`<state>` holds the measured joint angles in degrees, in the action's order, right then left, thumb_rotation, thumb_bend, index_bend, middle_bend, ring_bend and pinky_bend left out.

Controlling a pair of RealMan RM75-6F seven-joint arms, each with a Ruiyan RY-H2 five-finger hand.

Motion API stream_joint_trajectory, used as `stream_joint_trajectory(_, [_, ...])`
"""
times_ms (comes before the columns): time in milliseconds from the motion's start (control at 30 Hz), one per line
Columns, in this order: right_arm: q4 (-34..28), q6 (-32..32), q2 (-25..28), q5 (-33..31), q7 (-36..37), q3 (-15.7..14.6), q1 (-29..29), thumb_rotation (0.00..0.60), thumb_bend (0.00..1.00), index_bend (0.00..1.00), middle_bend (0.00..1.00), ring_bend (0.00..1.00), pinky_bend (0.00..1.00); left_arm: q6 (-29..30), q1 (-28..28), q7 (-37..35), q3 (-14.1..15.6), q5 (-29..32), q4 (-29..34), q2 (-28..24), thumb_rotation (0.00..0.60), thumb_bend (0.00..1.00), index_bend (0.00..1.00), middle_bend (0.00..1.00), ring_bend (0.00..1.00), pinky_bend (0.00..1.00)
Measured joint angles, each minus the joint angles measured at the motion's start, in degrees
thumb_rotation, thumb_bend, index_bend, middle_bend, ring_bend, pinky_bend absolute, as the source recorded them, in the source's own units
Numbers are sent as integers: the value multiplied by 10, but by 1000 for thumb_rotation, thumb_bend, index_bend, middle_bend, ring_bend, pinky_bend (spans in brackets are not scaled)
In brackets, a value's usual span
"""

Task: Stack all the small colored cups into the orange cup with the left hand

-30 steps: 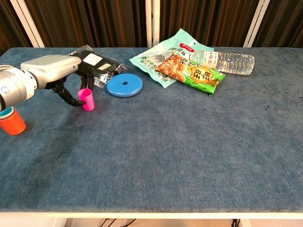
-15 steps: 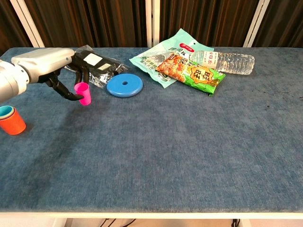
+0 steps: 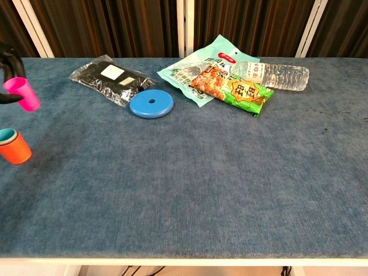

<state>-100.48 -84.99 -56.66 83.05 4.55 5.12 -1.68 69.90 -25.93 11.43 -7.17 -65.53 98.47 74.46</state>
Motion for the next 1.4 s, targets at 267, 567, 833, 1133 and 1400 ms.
stream_joint_trajectory(267, [-16,-6,5,12,-16,-7,2,600,317,0,0,0,0,16,43,-37,24,-1,-2,-13,600,258,543,573,229,33])
stream_joint_trajectory(567, [-18,-8,7,7,-18,-10,6,600,317,0,0,0,0,9,58,-54,34,-14,-27,-5,600,258,544,573,229,33])
stream_joint_trajectory(833, [-13,-3,4,2,-19,-10,5,600,318,0,0,0,0,3,61,-54,31,-19,-49,15,600,258,536,565,229,33])
stream_joint_trajectory(1133, [-4,-1,-1,-2,-14,-10,6,600,318,0,0,0,0,-25,58,-59,33,-19,-49,16,600,203,141,203,122,14])
stream_joint_trajectory(1400, [0,2,0,4,-24,-14,5,600,305,0,0,0,0,28,76,-55,31,-50,-30,-8,600,174,124,144,60,22])
